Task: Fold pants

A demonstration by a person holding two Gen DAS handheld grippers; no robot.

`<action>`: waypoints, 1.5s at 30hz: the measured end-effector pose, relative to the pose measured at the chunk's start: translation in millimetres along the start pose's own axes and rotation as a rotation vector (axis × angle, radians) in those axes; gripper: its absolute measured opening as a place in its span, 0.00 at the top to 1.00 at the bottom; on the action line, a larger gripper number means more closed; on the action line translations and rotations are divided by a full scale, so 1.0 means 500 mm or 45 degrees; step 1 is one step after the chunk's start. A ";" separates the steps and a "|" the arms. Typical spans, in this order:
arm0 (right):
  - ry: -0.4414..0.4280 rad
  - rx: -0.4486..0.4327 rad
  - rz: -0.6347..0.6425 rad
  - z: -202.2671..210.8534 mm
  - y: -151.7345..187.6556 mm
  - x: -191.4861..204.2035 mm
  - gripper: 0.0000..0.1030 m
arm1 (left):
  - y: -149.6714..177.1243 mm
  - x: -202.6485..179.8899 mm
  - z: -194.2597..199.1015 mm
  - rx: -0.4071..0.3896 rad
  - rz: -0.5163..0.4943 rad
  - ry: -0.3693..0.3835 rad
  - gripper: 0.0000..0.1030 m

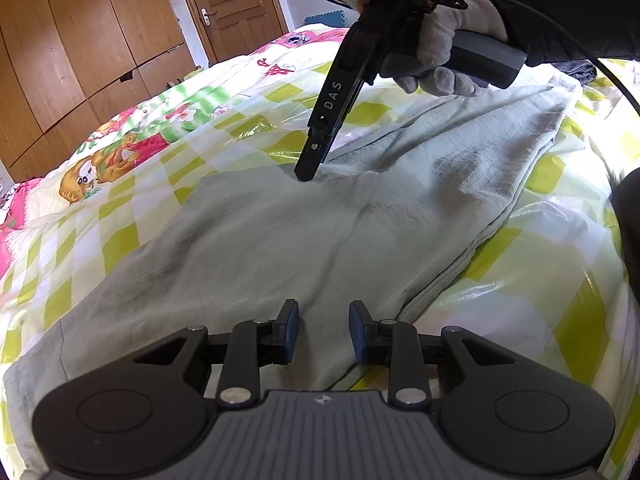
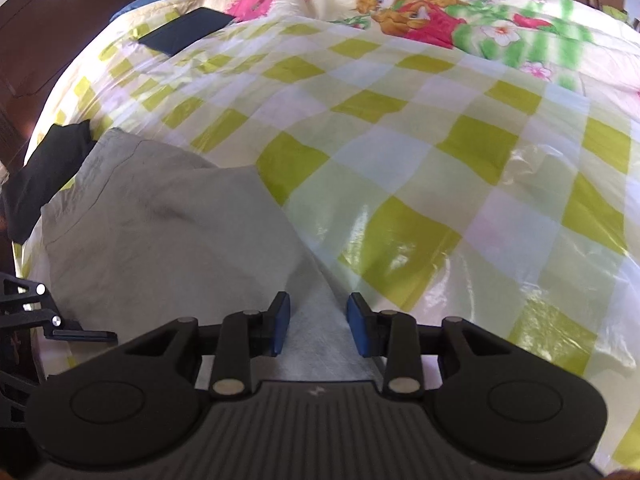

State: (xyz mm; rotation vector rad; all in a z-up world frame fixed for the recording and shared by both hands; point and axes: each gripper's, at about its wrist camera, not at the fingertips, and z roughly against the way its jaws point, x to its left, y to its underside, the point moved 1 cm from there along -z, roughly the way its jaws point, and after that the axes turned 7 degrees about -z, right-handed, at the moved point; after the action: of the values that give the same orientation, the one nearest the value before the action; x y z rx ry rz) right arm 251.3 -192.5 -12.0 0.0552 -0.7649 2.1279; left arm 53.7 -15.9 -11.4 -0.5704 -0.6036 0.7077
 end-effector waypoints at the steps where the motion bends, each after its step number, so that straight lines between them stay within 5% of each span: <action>1: -0.005 0.013 0.019 -0.001 -0.001 0.006 0.70 | 0.001 0.000 0.000 -0.001 0.004 0.001 0.59; 6: 0.011 -0.014 0.054 0.011 -0.005 0.018 0.98 | 0.003 0.000 0.000 -0.008 0.016 0.000 0.58; 13: 0.132 -0.065 0.017 0.006 -0.035 0.017 1.00 | 0.008 0.003 0.004 -0.020 0.023 -0.030 0.57; 20: 0.274 -0.036 0.035 -0.029 -0.037 0.037 0.94 | 0.028 0.008 0.025 -0.013 0.039 -0.072 0.55; 24: 0.307 -0.179 0.038 0.012 -0.060 0.088 0.91 | 0.074 0.050 0.074 0.007 0.097 -0.192 0.55; 32: 0.034 -0.041 0.199 -0.140 -0.144 0.307 0.78 | 0.212 0.167 0.137 0.122 0.362 -0.482 0.52; 34: 0.090 0.061 0.223 -0.217 -0.158 0.340 0.78 | 0.246 0.178 0.142 0.146 0.398 -0.512 0.51; 37: 0.176 0.049 0.271 -0.248 -0.182 0.385 0.75 | 0.270 0.190 0.170 0.131 0.416 -0.551 0.51; 45: 0.058 0.056 0.442 -0.271 -0.213 0.533 0.65 | 0.325 0.243 0.210 0.034 0.638 -0.605 0.50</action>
State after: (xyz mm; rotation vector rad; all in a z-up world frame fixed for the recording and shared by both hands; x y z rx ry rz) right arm 190.7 118.0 11.0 -0.1099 -0.7426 2.4650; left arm -11.1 202.8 -8.5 -0.5345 -0.9016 1.3437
